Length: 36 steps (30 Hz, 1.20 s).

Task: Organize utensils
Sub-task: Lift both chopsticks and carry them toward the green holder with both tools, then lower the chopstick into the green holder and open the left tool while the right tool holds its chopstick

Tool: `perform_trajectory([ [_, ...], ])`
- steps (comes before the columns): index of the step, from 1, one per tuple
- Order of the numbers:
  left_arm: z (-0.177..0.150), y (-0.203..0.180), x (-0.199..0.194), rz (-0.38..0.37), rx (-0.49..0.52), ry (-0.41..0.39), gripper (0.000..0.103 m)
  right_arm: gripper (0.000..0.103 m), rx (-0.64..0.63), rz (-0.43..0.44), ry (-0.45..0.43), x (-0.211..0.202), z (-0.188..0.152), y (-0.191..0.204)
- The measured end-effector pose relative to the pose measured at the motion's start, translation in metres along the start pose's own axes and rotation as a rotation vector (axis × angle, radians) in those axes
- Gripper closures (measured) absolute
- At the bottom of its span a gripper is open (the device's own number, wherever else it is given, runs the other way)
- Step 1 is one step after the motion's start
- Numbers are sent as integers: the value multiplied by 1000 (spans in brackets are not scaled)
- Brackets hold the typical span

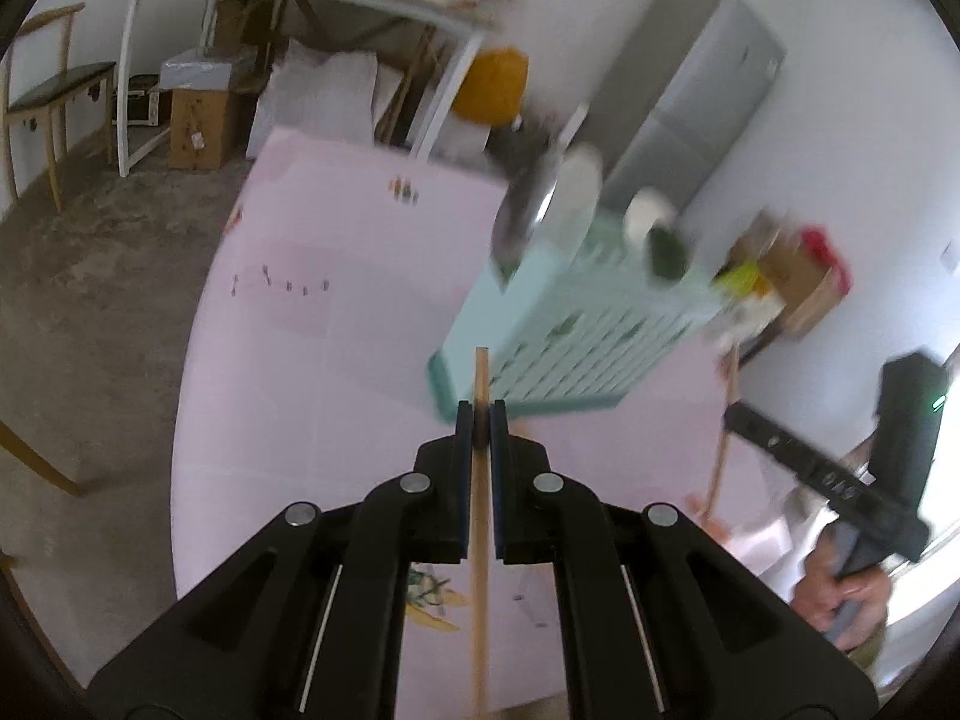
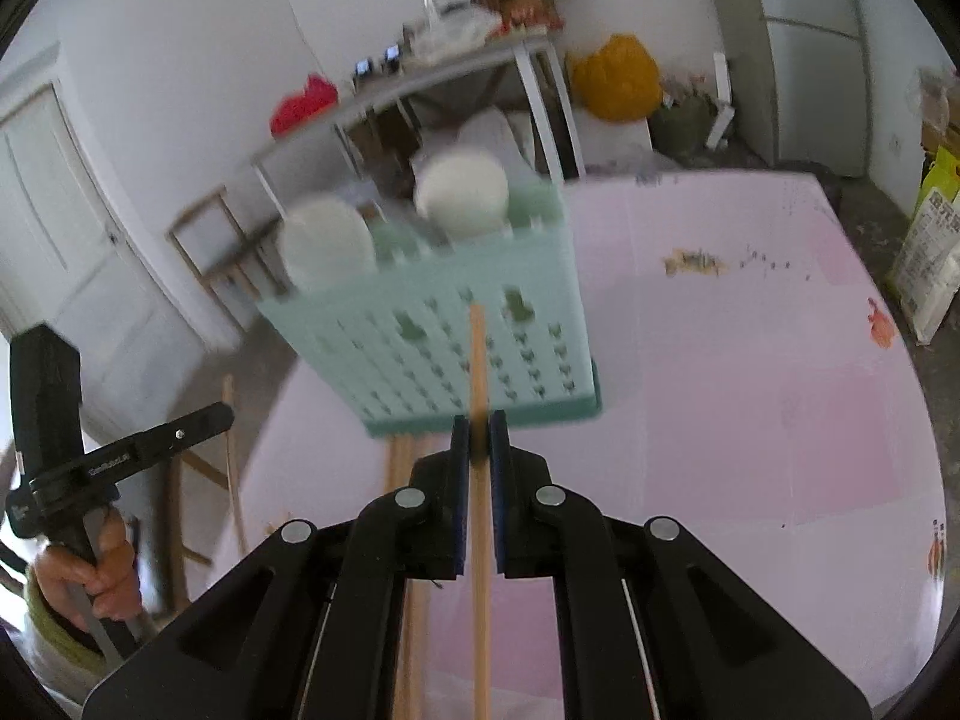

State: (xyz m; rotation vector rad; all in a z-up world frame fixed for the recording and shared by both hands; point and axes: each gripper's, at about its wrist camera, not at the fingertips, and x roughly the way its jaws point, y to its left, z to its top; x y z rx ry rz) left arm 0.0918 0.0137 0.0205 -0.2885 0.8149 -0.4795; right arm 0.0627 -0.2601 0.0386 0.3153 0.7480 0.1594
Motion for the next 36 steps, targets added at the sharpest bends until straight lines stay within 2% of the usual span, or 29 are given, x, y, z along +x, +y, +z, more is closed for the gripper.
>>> perform_trajectory([
  [3,8,-4,-30,-44,-8,-88,99,96,3,7,-55,-16,5,5],
  [8,28,-15,-58,-100,8,-189,99,96,-20,-12,-104,-31,10,10],
  [12,55,-33,-76,-157,48,-267,99,96,-21,-9,-125,-37,14,10],
  [16,91,-57,-85,-250,65,-337,99,96,-24,-9,-142,-40,16,11],
  [18,109,-68,-86,-263,85,-380,99,96,-24,-7,-146,-40,16,10],
  [22,133,-87,-82,-250,119,-446,99,96,-17,-3,-151,-38,15,8],
  [29,152,-104,-52,-143,171,-488,99,96,-14,1,-149,-37,15,2],
  [33,149,-105,-25,-93,173,-475,99,96,-11,2,-152,-37,15,1],
  [36,141,-96,9,-82,151,-409,99,96,-6,0,-158,-38,16,0],
])
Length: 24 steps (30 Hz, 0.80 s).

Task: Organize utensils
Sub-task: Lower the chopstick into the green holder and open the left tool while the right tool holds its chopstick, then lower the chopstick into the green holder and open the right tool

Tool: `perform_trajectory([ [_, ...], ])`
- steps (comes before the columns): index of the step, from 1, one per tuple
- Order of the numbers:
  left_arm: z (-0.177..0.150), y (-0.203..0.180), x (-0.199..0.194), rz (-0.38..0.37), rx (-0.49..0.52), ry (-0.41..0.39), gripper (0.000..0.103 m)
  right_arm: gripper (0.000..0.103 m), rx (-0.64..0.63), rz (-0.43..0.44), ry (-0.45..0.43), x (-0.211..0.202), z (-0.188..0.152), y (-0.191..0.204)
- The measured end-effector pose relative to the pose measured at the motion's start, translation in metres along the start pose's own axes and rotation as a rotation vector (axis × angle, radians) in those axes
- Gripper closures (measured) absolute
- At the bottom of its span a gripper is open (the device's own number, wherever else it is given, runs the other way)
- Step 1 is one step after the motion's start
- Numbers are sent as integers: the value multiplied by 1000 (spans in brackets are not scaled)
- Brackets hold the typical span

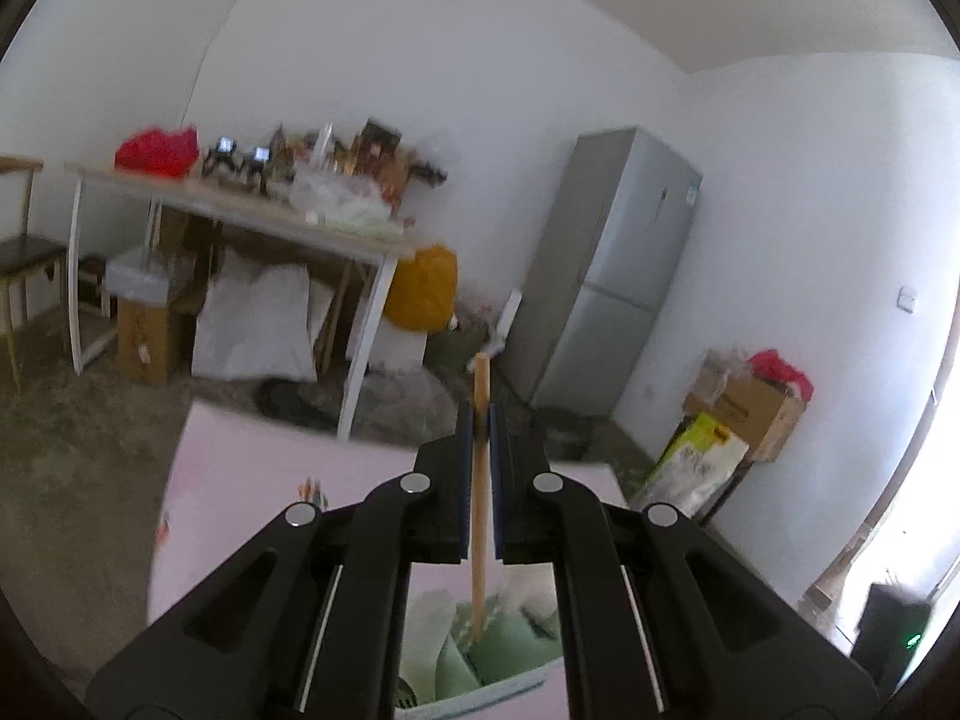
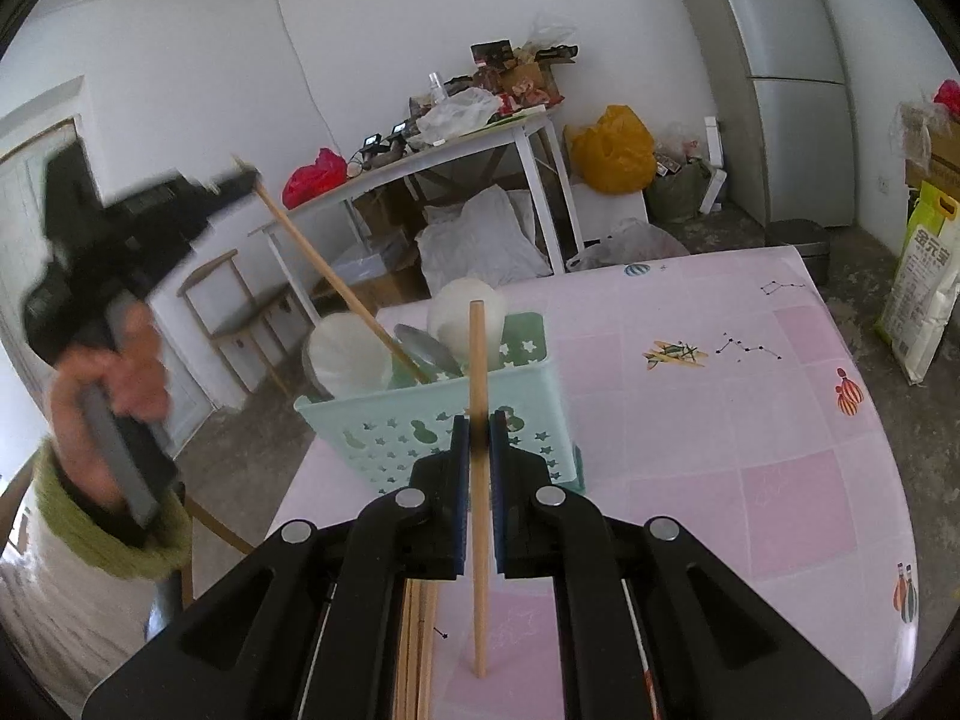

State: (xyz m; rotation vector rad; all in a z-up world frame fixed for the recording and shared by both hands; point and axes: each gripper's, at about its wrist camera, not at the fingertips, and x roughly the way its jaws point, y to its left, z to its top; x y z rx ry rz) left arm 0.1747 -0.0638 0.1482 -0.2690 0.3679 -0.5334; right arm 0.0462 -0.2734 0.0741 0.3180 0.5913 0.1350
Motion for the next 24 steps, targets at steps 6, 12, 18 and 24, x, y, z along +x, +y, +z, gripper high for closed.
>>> perform_trajectory([
  [6,-28,19,13,-2,-68,92,70,96,-19,1,-30,-10,8,0],
  [12,-37,30,-21,36,-53,49,53,96,-59,28,-109,-27,30,10],
  [18,-55,40,-55,92,-27,51,39,96,-131,90,-207,-44,63,33],
  [24,-89,44,-66,97,-2,145,33,96,-213,151,-303,-54,97,60],
])
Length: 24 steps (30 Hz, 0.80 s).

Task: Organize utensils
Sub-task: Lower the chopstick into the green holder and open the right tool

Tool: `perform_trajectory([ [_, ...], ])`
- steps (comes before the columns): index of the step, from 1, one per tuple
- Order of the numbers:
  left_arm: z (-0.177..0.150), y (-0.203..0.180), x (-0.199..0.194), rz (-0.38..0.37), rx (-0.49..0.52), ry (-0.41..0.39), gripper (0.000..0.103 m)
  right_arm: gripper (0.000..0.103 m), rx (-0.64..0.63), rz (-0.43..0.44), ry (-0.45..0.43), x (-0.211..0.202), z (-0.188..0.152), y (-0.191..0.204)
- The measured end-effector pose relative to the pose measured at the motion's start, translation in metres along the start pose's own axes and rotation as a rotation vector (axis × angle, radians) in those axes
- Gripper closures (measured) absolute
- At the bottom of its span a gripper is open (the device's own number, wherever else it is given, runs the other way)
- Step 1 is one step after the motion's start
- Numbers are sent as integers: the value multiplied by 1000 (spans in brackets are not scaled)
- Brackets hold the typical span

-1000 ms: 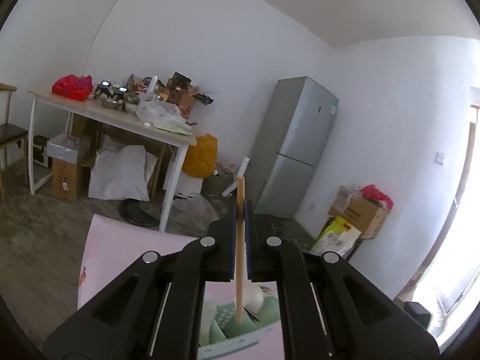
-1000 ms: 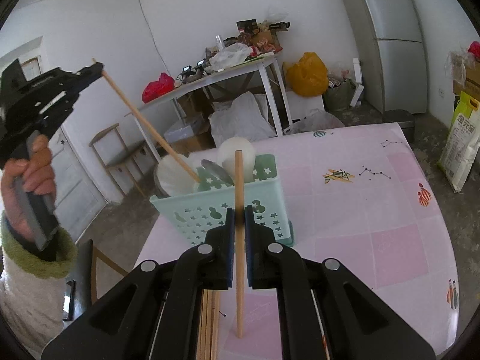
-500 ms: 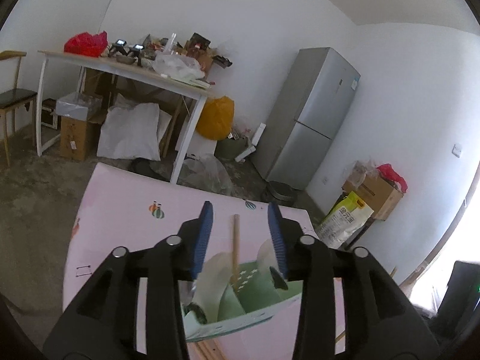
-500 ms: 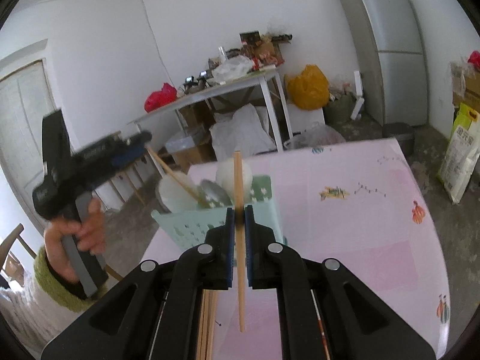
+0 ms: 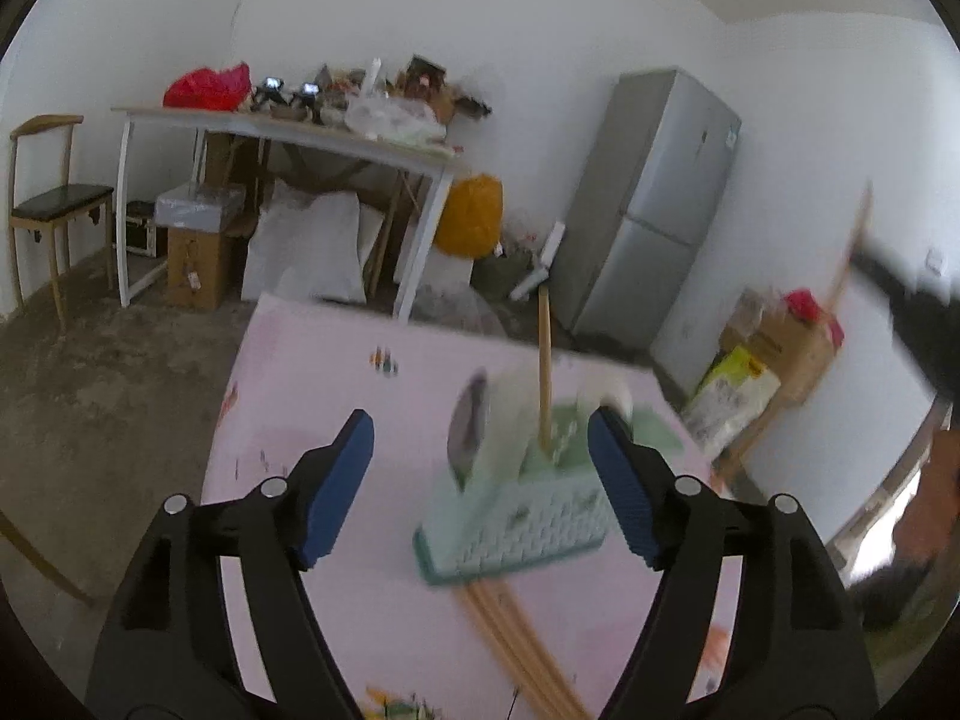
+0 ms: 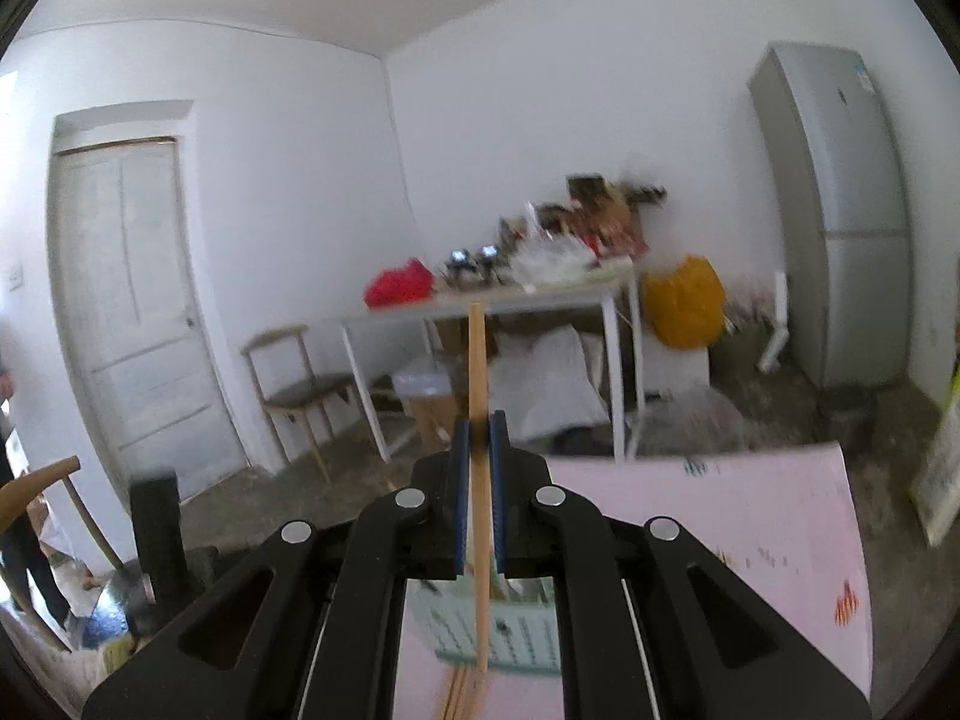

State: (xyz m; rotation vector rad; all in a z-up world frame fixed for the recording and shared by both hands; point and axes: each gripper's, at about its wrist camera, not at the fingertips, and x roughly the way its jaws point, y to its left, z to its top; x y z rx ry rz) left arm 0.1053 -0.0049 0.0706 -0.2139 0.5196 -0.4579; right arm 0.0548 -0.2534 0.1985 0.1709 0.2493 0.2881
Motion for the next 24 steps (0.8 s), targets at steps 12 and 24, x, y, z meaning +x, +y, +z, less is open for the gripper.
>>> perform_trajectory([
  [12,-84,-21,16,25,144,201,29,96,-168,54,-77,49,21,35],
  [24,-131,-50,25,43,277,277,29,92,-315,-28,131,105,-46,20],
])
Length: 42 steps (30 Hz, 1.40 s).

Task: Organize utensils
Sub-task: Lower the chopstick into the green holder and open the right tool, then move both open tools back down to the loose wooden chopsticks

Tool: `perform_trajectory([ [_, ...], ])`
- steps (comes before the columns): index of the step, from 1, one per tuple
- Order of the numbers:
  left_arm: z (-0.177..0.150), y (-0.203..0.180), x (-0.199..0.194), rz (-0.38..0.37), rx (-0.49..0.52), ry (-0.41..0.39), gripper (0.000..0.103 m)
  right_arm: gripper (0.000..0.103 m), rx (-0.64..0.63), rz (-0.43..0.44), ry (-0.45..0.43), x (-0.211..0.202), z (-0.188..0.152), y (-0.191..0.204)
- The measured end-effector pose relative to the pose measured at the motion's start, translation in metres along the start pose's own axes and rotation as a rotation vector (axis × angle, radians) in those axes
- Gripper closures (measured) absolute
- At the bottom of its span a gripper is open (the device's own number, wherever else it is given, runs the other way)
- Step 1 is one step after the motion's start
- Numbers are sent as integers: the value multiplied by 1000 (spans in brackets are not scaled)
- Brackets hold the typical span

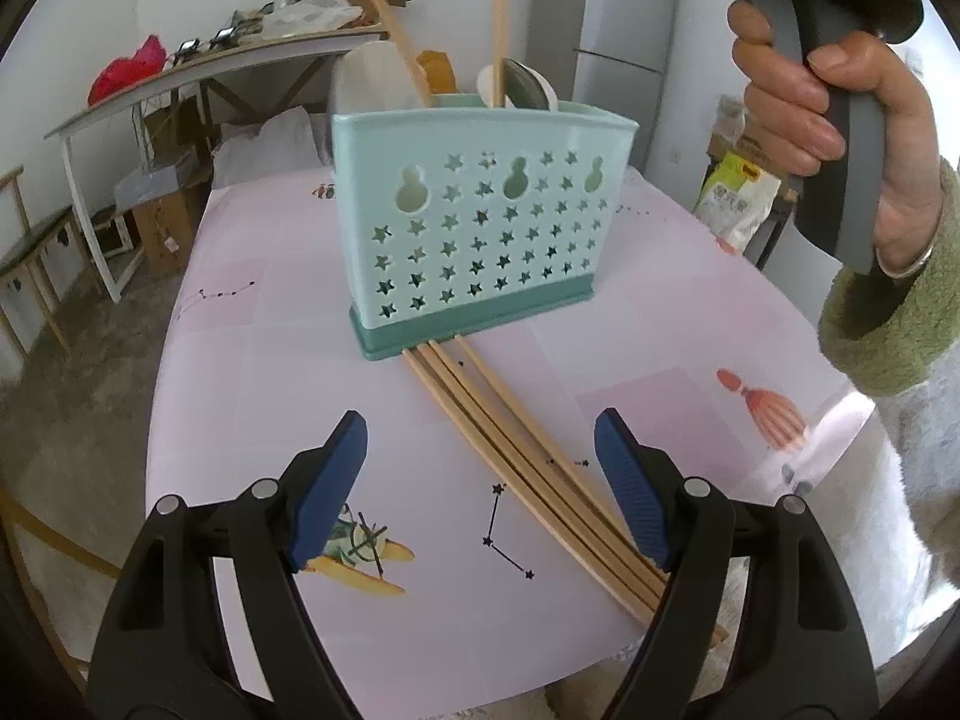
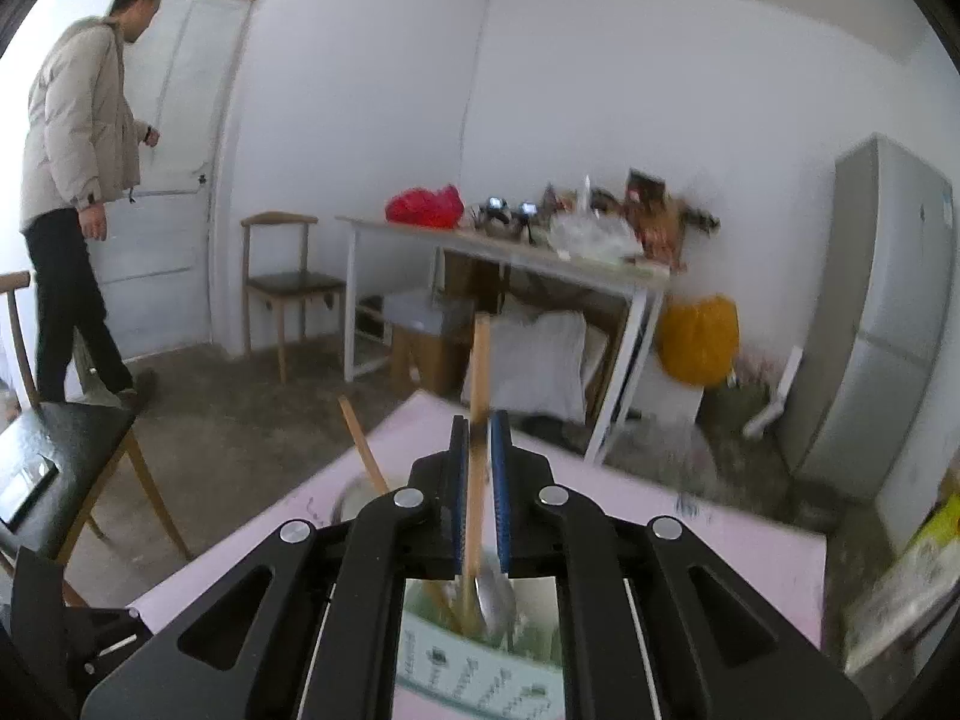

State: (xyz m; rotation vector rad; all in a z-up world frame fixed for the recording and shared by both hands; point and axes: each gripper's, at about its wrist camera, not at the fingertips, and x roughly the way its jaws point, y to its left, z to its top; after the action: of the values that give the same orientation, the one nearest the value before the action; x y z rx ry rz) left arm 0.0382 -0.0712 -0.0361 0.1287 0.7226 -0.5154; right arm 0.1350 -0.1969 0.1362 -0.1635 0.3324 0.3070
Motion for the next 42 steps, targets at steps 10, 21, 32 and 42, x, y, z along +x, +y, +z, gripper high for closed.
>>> perform_trajectory([
  [10,-6,-3,0,53,46,17,29,54,214,-40,-99,-75,-22,-44],
  [21,-10,2,2,88,42,48,29,55,436,104,330,-40,-127,-23],
  [32,-11,5,2,102,27,65,29,76,510,192,565,14,-188,7],
  [42,-12,11,8,39,-26,109,57,87,385,152,628,40,-188,35],
])
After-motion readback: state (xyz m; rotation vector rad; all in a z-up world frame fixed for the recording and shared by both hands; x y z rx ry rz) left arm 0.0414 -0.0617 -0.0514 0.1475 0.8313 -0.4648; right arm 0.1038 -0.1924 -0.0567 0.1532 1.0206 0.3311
